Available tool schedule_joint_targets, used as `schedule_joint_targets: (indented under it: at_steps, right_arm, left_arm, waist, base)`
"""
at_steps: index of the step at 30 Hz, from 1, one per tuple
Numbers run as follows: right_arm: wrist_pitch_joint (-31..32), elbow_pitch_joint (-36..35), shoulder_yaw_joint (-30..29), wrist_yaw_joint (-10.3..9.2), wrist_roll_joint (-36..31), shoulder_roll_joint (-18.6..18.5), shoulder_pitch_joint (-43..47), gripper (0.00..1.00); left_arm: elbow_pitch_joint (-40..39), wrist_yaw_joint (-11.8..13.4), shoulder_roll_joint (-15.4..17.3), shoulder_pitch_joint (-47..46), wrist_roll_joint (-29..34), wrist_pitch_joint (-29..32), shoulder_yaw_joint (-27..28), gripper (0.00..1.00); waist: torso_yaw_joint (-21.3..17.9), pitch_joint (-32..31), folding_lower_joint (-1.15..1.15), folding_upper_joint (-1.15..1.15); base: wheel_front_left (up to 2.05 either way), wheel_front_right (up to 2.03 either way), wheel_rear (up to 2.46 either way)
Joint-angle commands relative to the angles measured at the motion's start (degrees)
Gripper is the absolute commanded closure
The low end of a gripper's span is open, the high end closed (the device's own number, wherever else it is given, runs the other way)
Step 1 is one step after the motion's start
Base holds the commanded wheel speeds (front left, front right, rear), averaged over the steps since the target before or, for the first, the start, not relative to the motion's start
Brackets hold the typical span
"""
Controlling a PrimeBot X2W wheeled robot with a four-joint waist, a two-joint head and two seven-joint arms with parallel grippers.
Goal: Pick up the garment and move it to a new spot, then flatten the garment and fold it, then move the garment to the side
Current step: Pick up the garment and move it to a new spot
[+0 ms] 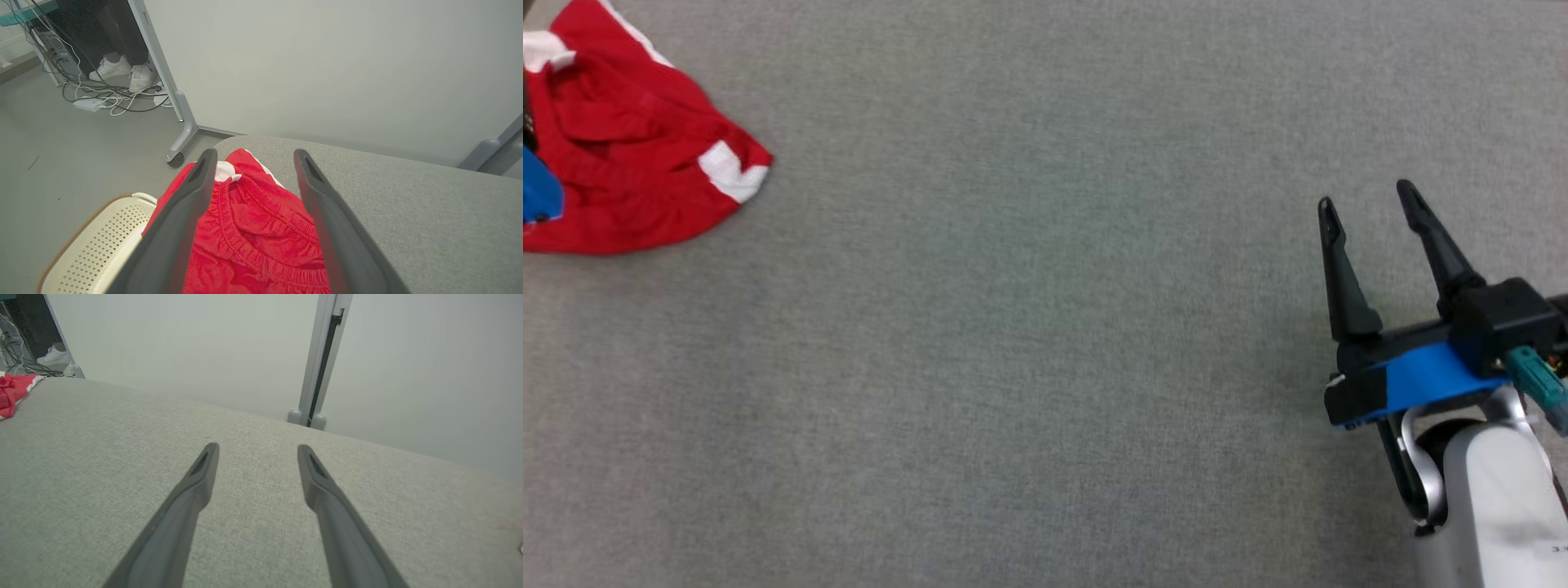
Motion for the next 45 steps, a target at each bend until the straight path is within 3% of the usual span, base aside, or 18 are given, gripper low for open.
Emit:
schedule_joint_targets:
  at_steps: [1, 10, 16, 24, 26, 27, 28, 29, 35, 45]
  right_arm:
    - [0.44, -0.8, 0.09, 0.01, -0.73, -0.43, -1.01, 0.0]
    - [2.48, -5.64, 0.64, 0.01, -1.65, -1.79, -2.75, 0.0]
    - [2.39, -6.92, 0.78, 0.01, -1.36, -2.07, -3.62, 0.0]
    - [1.91, -6.9, 0.99, 0.01, -1.35, -1.78, -4.13, 0.0]
    - [1.77, -6.67, 0.93, 0.01, -1.26, -1.67, -4.22, 0.0]
    - [1.68, -6.53, 0.84, 0.01, -1.16, -1.63, -4.28, 0.0]
    - [1.58, -6.39, 0.76, 0.01, -1.12, -1.6, -4.33, 0.0]
    - [1.43, -6.2, 0.67, 0.01, -1.12, -1.56, -4.3, 0.0]
    - [0.7, -5.05, 0.18, 0.01, -1.14, -1.17, -3.75, 0.0]
    - [-1.87, -0.48, -0.19, 0.01, 0.43, -0.39, -2.87, 0.0]
  left_arm:
    - [1.76, -0.01, -0.23, -1.66, -0.4, 1.06, -0.07, 0.0]
    - [12.51, 0.64, -2.93, -6.37, -2.35, 5.82, -1.01, 0.0]
    - [16.86, -0.28, -3.29, -8.2, -3.28, 6.99, -1.13, 0.0]
    - [20.98, 0.97, -4.58, -8.41, -3.75, 10.71, -2.12, 0.0]
    - [21.61, 1.18, -4.55, -8.49, -4.1, 11.11, -1.92, 0.53]
    - [21.84, 1.05, -4.39, -8.5, -4.21, 11.15, -1.91, 0.62]
    - [21.89, 0.8, -4.17, -8.54, -4.28, 11.04, -1.92, 0.84]
    - [21.75, 0.8, -4.12, -8.57, -4.25, 10.62, -1.93, 1.0]
    - [19.46, 1.18, -2.84, -8.85, -3.35, 8.54, -1.95, 1.0]
    - [16.56, -2.75, 0.04, -9.93, -1.16, 7.53, -4.82, 1.0]
  waist:
    - [-0.26, 1.55, -0.02, -0.02]
    - [-3.76, 8.76, -0.02, -0.02]
    - [-5.35, 11.05, -0.02, -0.02]
    - [-6.51, 11.85, -0.02, -0.02]
    - [-6.67, 11.79, -0.02, -0.02]
    - [-6.73, 11.72, -0.02, -0.02]
    - [-6.74, 11.58, -0.02, -0.02]
    - [-6.7, 11.37, -0.02, -0.02]
    - [-6.26, 9.37, -0.02, -0.02]
    - [-7.06, 2.64, -0.02, -0.02]
  base:
    - [0.0, 0.0, 0.0]
    - [0.0, 0.0, 0.0]
    - [0.0, 0.0, 0.0]
    - [0.0, 0.0, 0.0]
    - [0.0, 0.0, 0.0]
    - [0.0, 0.0, 0.0]
    - [0.0, 0.0, 0.0]
    - [0.0, 0.0, 0.0]
    - [0.0, 0.0, 0.0]
    - [0.0, 0.0, 0.0]
